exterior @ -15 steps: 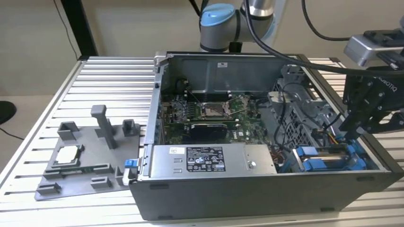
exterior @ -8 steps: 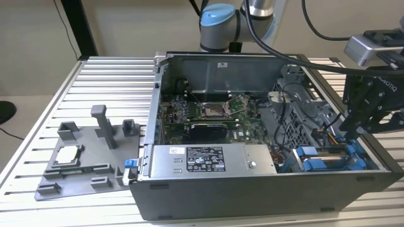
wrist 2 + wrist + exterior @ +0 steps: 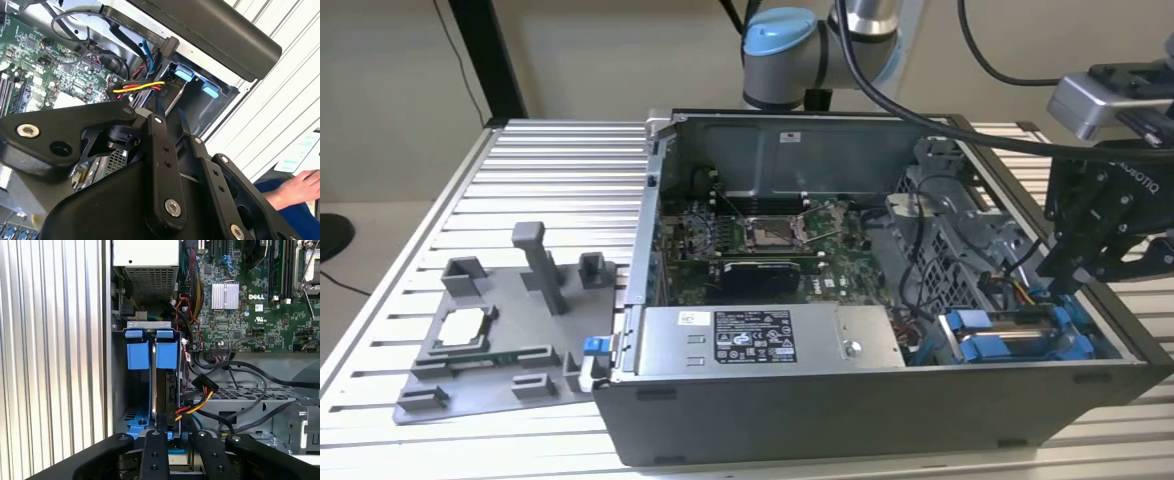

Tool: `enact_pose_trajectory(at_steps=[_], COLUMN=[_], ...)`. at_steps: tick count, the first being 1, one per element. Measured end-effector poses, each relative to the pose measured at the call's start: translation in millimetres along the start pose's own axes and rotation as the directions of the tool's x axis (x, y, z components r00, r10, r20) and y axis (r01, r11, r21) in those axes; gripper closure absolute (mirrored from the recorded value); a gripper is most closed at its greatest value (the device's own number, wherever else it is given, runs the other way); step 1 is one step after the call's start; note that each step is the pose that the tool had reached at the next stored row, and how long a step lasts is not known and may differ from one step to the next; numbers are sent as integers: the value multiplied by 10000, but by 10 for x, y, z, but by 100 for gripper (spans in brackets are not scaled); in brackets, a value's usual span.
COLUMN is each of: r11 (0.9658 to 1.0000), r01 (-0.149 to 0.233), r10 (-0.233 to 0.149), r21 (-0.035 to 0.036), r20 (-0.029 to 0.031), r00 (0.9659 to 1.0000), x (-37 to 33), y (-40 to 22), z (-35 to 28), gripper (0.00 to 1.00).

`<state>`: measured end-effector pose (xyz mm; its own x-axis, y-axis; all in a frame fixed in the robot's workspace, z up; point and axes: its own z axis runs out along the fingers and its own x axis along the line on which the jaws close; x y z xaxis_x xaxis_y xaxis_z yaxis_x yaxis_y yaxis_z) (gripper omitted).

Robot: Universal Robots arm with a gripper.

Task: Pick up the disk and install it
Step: 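Insert the second disk wire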

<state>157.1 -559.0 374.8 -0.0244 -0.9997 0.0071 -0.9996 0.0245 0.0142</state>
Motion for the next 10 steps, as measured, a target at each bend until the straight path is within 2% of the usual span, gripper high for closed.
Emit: enact_pose_trajectory(at_steps=[1,4,6,10], r11=[10000,10000,10000,10000], r01=[3,-1,-1,-4], r10=[-3,1,1,3], r21=[0,-16,-24,-29], r20=[-3,-107,-151,-305], r00=[10000,9999,9999,9995], x=[-3,-44,-74,-115], y=[-4,-23,-39,-96], z=[0,-9,-28,-68], gripper=[0,0,0,0])
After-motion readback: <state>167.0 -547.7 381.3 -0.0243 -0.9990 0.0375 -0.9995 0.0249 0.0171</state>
